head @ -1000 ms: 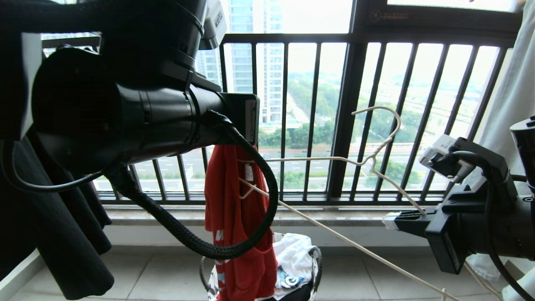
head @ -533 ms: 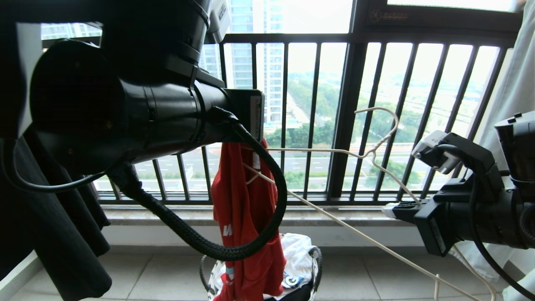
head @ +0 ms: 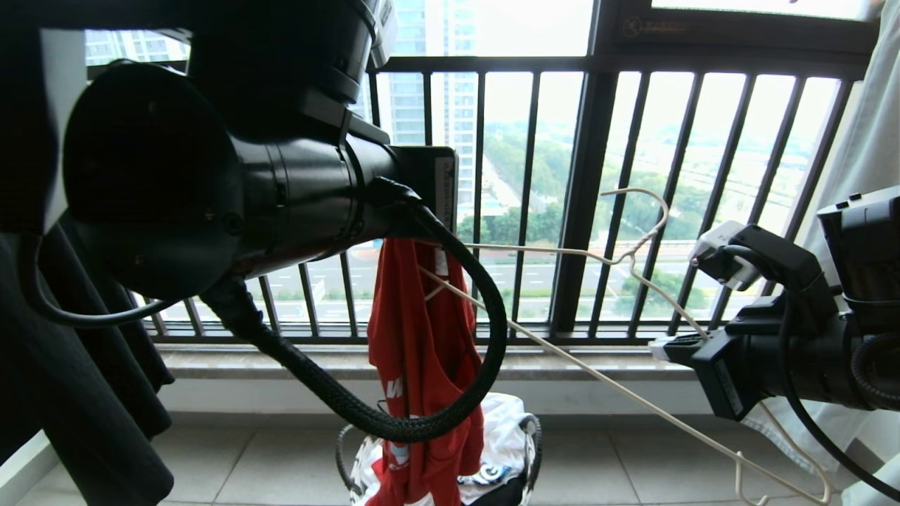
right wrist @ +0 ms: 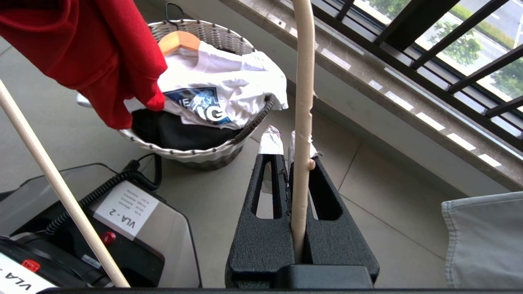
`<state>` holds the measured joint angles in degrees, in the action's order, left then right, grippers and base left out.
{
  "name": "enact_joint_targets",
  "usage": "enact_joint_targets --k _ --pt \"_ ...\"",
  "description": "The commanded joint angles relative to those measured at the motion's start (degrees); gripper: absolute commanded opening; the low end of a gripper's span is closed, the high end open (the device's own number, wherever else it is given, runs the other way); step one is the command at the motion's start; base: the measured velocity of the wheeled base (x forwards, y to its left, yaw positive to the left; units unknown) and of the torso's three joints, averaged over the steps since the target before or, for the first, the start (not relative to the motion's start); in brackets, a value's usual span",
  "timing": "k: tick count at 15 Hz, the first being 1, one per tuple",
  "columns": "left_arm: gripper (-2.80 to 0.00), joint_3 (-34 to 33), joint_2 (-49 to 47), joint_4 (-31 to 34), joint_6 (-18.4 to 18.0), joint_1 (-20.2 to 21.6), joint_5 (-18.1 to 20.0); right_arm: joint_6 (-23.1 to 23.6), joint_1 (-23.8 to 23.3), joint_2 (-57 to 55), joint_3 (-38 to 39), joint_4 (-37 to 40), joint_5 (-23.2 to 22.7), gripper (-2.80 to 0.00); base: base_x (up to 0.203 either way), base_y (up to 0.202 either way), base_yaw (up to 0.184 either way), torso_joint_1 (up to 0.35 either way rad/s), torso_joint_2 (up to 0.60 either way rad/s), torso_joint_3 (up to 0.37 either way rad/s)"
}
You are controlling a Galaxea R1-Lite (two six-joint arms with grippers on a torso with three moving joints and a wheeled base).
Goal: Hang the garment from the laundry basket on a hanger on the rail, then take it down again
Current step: Hang the clothes on the clothes rack
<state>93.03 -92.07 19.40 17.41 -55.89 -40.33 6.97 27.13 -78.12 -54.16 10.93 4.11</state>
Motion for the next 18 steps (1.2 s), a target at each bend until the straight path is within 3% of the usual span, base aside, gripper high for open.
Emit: enact_joint_targets --k 1,3,7,14,18 --pt "-2.8 0.5 -0.7 0.1 0.1 0.1 -1.8 0.4 -0.6 0.2 0.1 0.2 0.3 -2.8 0.0 0.0 0.0 0.0 0.0 0.0" --pt "-2.8 0.8 -1.8 0.0 0.2 0.9 -4.9 1.2 -1.3 0.3 0.2 0.3 0.3 -2.8 0.0 0.0 0.0 0.0 0.0 0.0" --pt "-2.8 1.0 -2.0 0.0 0.4 2.5 -4.3 1.7 -1.4 0.7 0.5 0.3 0.9 -2.8 0.0 0.0 0.0 0.0 0.0 0.0" --pt "-2.8 1.0 -2.2 0.0 1.2 -0.6 -3.1 1.3 -1.3 -1.0 0.4 -0.5 0.4 -2.8 0.0 0.0 0.0 0.0 0.0 0.0" --pt "-2.8 0.8 -2.5 0.0 1.0 1.5 -3.2 3.7 -1.1 1.7 1.6 0.0 -2.5 -2.8 0.0 0.0 0.0 0.0 0.0 0.0"
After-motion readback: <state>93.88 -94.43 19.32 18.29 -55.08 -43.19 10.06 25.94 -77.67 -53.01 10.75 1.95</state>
